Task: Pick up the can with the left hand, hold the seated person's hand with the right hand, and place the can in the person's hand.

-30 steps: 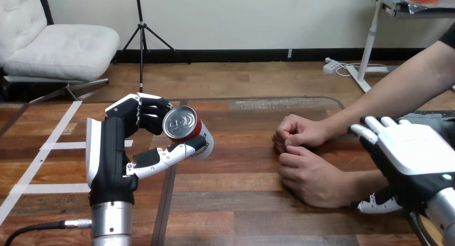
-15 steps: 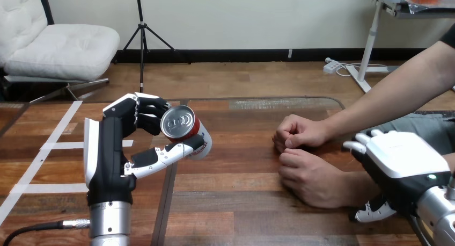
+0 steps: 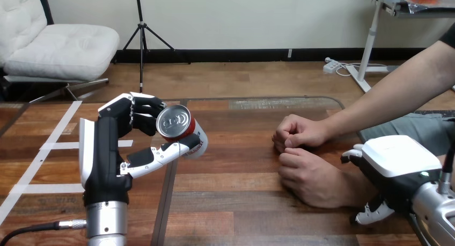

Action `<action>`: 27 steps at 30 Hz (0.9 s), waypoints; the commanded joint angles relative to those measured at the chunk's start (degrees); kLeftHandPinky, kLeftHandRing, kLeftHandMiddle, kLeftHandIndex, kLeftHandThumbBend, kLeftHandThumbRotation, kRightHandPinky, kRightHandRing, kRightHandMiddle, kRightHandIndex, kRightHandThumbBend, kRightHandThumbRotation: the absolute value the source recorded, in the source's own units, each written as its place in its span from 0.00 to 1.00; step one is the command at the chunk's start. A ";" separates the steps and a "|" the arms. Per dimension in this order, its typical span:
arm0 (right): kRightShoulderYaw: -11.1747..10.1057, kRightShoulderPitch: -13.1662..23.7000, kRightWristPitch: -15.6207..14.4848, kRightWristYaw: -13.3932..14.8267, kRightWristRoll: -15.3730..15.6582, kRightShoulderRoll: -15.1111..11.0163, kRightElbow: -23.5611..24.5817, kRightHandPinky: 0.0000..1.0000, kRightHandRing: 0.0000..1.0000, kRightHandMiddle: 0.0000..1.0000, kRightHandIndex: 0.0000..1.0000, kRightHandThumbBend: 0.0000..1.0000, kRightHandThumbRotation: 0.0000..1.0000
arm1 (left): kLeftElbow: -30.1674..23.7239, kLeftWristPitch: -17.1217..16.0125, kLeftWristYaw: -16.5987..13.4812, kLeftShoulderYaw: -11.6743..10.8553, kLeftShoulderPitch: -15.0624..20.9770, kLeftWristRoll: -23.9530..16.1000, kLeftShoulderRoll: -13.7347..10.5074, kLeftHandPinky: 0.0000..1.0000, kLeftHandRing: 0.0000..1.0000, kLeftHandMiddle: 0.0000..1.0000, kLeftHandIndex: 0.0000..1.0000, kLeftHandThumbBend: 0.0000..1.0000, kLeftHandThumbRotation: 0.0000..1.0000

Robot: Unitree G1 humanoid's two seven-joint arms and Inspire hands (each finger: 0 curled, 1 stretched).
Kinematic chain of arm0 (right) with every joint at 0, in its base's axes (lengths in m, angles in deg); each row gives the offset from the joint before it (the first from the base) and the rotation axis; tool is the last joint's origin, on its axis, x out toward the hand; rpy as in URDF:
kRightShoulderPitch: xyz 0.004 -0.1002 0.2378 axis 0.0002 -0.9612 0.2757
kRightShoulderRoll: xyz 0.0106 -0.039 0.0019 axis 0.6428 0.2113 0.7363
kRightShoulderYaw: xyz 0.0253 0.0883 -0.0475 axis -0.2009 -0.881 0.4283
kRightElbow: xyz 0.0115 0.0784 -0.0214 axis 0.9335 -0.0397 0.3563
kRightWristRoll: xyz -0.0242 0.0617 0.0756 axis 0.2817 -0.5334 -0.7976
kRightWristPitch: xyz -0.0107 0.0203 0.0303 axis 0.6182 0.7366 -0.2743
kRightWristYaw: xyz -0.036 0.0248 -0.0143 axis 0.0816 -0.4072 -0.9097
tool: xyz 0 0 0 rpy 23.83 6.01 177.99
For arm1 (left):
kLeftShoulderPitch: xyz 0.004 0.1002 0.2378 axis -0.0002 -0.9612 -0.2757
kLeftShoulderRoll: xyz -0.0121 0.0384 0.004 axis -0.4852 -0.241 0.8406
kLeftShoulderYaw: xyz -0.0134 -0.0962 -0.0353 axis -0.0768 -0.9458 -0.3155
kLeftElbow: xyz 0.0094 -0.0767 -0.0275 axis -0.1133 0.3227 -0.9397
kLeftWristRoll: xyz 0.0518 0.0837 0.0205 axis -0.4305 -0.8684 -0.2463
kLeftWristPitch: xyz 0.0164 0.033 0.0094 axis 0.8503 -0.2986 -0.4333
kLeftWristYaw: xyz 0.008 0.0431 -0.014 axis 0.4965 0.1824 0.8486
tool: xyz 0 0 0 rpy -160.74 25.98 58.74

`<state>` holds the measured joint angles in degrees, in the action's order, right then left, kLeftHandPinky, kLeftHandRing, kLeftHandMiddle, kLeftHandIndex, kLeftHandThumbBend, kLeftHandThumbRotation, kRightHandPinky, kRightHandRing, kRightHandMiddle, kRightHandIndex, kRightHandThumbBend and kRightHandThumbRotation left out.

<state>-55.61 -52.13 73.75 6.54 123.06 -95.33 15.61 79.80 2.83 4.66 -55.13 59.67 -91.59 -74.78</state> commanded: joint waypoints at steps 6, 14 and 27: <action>2.64 6.65 -1.09 -2.26 0.17 -1.45 -2.00 0.98 0.90 0.87 0.83 0.75 0.29 | -2.57 -1.14 0.14 -0.37 3.59 0.43 0.62 0.38 0.41 0.44 0.43 0.73 0.00; 4.16 8.06 -2.35 -3.37 0.97 -1.38 -3.10 0.95 0.89 0.87 0.83 0.76 0.28 | -2.62 -1.28 0.20 -0.45 3.54 0.38 0.64 0.38 0.41 0.44 0.43 0.73 0.00; 5.39 8.74 -2.74 -3.49 1.46 -1.56 -3.62 0.83 0.85 0.84 0.81 0.73 0.23 | -3.11 -0.69 0.37 -0.61 3.36 0.50 0.63 0.38 0.41 0.44 0.43 0.73 0.00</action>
<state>-51.10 -47.38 71.32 2.83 124.02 -95.34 12.39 79.80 2.84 5.04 -55.24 59.68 -91.56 -74.67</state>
